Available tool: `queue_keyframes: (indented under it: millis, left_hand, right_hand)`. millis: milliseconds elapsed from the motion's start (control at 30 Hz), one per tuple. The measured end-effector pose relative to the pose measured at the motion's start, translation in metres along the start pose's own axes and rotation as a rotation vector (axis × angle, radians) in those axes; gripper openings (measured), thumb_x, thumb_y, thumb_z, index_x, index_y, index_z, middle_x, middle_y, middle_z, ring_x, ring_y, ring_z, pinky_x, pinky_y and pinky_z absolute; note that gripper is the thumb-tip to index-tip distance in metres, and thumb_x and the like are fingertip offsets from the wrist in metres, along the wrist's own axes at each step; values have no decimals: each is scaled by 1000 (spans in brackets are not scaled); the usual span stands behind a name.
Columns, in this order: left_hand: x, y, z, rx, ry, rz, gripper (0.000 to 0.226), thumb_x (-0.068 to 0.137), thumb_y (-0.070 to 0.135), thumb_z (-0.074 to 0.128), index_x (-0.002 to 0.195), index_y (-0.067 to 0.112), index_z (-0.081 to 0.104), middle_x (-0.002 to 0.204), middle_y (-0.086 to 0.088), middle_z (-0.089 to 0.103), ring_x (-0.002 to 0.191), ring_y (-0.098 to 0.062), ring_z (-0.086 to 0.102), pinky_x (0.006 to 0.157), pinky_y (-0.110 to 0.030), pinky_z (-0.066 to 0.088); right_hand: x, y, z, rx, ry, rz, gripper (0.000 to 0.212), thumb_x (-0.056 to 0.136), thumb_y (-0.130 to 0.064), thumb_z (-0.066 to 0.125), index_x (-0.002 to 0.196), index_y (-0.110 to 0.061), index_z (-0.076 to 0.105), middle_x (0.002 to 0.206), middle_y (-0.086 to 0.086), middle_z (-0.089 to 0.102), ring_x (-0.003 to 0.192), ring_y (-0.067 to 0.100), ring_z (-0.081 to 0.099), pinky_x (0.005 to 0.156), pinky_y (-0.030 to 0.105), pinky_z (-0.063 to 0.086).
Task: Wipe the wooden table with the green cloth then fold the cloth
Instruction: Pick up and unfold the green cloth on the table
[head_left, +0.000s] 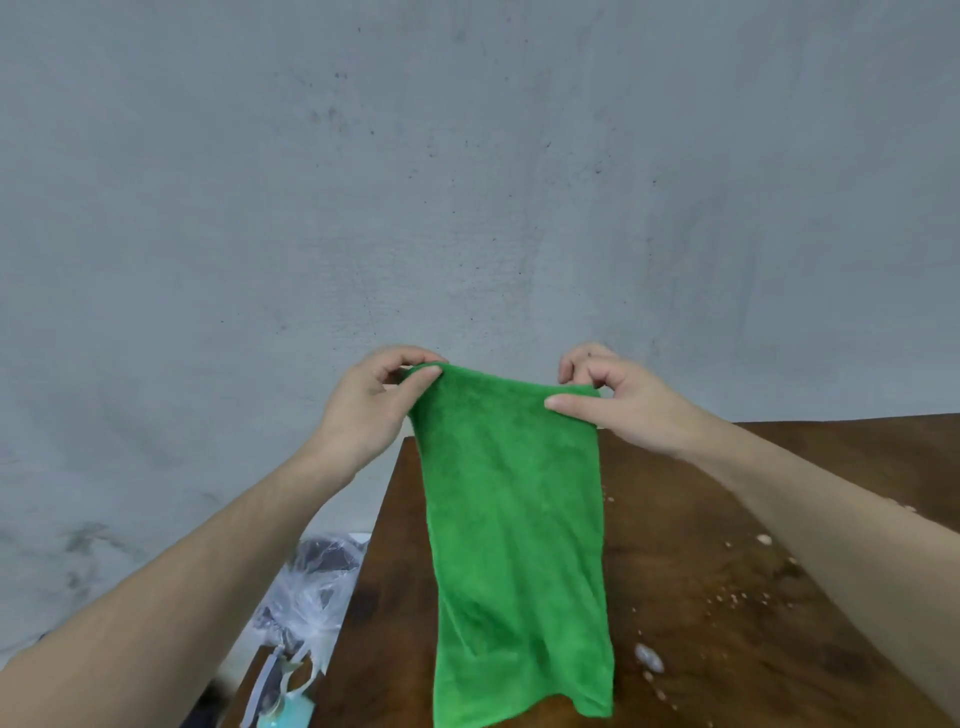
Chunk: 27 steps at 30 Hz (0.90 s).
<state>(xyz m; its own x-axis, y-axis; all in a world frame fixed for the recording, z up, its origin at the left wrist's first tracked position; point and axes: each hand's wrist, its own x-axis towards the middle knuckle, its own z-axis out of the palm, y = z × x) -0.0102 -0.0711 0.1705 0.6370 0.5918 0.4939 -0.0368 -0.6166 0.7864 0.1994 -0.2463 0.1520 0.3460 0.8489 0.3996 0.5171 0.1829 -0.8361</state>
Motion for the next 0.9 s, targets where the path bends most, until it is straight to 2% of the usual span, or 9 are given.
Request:
queue_keyframes:
  millis: [33, 100, 167, 300, 433, 600, 733, 800, 900]
  left_hand:
    - [-4, 6, 2, -34, 3, -42, 14, 95, 16, 60, 92, 25, 70, 93, 5, 70, 84, -7, 62, 78, -26, 47]
    - [-10, 20, 7, -130, -17, -120, 12, 100, 17, 51, 94, 21, 61, 88, 1, 66, 76, -10, 57, 72, -29, 46]
    - [-14, 35, 12, -288, -23, -169, 11, 103, 18, 45, 96, 19, 53, 87, -4, 59, 71, -15, 50, 64, -33, 41]
    - [-13, 61, 15, -209, 21, -62, 13, 103, 20, 44, 97, 27, 53, 86, 2, 57, 75, -12, 50, 69, -31, 43]
    - [-12, 78, 19, -98, -4, 48, 14, 102, 21, 46, 97, 31, 55, 91, 2, 58, 79, -11, 51, 76, -34, 44]
    - [-19, 83, 18, 58, 11, 104, 13, 101, 25, 49, 96, 34, 58, 90, 0, 61, 79, -11, 52, 75, -39, 46]
    - [-26, 80, 8, 99, 54, 63, 14, 100, 29, 50, 94, 38, 58, 89, -4, 62, 74, -15, 52, 69, -39, 46]
    - [-29, 77, -1, 119, 46, 3, 14, 100, 30, 50, 93, 38, 58, 90, -8, 63, 71, -18, 51, 66, -39, 45]
    - [-39, 67, -14, 152, 1, -68, 16, 100, 27, 50, 91, 37, 58, 87, -2, 65, 69, -16, 54, 66, -36, 45]
  right_hand:
    - [-5, -4, -2, 6, -1, -5, 39, 83, -20, 77, 61, -19, 45, 88, -4, 58, 81, 5, 56, 82, 17, 40]
    - [-13, -10, -5, 71, -35, 15, 38, 78, -25, 77, 62, -18, 43, 71, -11, 57, 65, 2, 54, 66, 18, 42]
    - [-21, -14, -6, 108, -95, 40, 36, 80, -14, 78, 68, -15, 43, 60, -16, 57, 58, -1, 54, 57, 15, 43]
    - [-34, -16, -18, 202, -232, 204, 28, 77, -18, 78, 93, -10, 57, 93, 5, 77, 78, 20, 72, 66, 30, 59]
    - [-49, -8, -41, 106, -371, 405, 34, 75, -24, 77, 107, -12, 74, 104, 5, 78, 90, 17, 75, 80, 27, 59]
    - [-70, 21, -66, 35, -484, 487, 38, 87, -18, 74, 123, -10, 64, 121, 3, 73, 112, 23, 69, 95, 34, 53]
    - [-91, 36, -81, -53, -483, 504, 9, 99, -2, 58, 107, -4, 57, 109, 10, 75, 98, 26, 70, 75, 30, 54]
    - [-101, 37, -90, -52, -445, 496, 11, 99, -3, 58, 109, -1, 57, 111, 14, 75, 101, 31, 71, 82, 38, 57]
    - [-116, 29, -100, 51, -357, 459, 35, 95, -28, 68, 115, -1, 62, 116, 22, 70, 104, 30, 68, 94, 49, 51]
